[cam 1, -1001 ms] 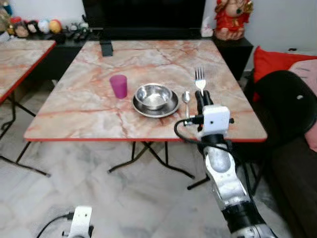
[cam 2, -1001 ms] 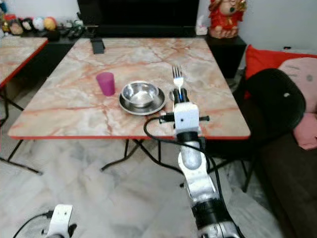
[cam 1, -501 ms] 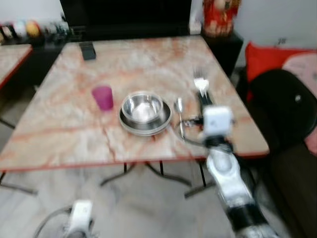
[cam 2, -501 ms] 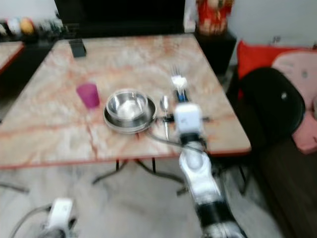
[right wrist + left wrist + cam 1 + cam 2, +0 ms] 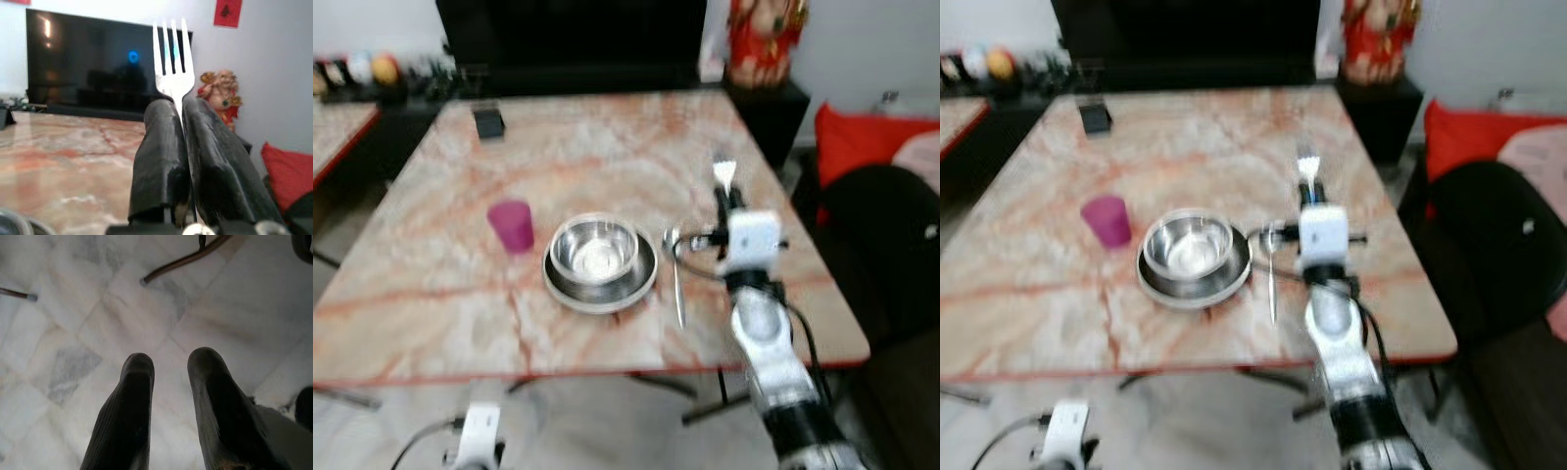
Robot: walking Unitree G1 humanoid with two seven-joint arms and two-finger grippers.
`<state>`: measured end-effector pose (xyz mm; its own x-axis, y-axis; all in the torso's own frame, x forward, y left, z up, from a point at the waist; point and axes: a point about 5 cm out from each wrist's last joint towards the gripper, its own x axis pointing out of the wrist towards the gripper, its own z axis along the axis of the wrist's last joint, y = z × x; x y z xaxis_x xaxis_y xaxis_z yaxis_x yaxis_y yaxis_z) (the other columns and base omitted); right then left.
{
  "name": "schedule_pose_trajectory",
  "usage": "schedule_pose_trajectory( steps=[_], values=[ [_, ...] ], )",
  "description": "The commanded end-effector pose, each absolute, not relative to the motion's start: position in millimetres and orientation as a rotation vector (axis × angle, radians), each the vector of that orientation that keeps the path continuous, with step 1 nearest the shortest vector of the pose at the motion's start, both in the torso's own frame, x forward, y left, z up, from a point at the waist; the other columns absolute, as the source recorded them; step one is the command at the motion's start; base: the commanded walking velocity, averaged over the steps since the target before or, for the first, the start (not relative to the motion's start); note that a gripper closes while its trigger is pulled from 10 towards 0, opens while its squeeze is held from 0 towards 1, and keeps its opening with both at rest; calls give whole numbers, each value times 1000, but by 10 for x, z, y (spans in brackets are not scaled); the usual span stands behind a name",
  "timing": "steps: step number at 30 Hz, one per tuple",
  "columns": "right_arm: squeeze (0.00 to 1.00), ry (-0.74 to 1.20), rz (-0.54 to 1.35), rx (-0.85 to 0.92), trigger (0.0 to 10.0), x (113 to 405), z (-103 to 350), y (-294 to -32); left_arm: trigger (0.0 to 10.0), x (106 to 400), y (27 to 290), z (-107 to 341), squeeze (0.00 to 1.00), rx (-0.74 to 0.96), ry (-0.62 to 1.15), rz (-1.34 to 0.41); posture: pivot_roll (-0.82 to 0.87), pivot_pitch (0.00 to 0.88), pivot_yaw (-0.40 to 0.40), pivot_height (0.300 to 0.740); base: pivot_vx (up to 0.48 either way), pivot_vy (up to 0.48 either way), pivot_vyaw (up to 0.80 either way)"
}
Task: Setting the table
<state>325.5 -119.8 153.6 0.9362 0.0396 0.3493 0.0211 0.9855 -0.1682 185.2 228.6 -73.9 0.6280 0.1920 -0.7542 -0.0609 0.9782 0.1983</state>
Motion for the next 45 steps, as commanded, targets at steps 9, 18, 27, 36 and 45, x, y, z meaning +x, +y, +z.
schedule_pose_trajectory(
  steps=[9,18,27,36,45],
  values=[
    [0,-303,8,-152,10000,3317,1527,-1147,10000,1797,2325,-760,0,159,907,162,-39,0,12,740,0,0,0],
    [0,-60,-79,-107,10000,3540,1441,-1314,10000,1808,2339,-752,0,158,906,162,-48,5,27,740,0,0,0],
    [0,193,-47,-57,10000,3664,1258,-1386,10000,1808,2336,-753,0,154,906,163,-48,3,24,740,0,0,0],
    [0,282,-73,-82,10000,3617,1133,-1398,10000,1797,2342,-757,0,152,908,162,-54,8,33,740,0,0,0],
    [0,355,-161,-51,10000,3557,973,-1492,10000,1802,2345,-754,0,153,908,161,-50,16,36,740,0,0,0]
  ],
)
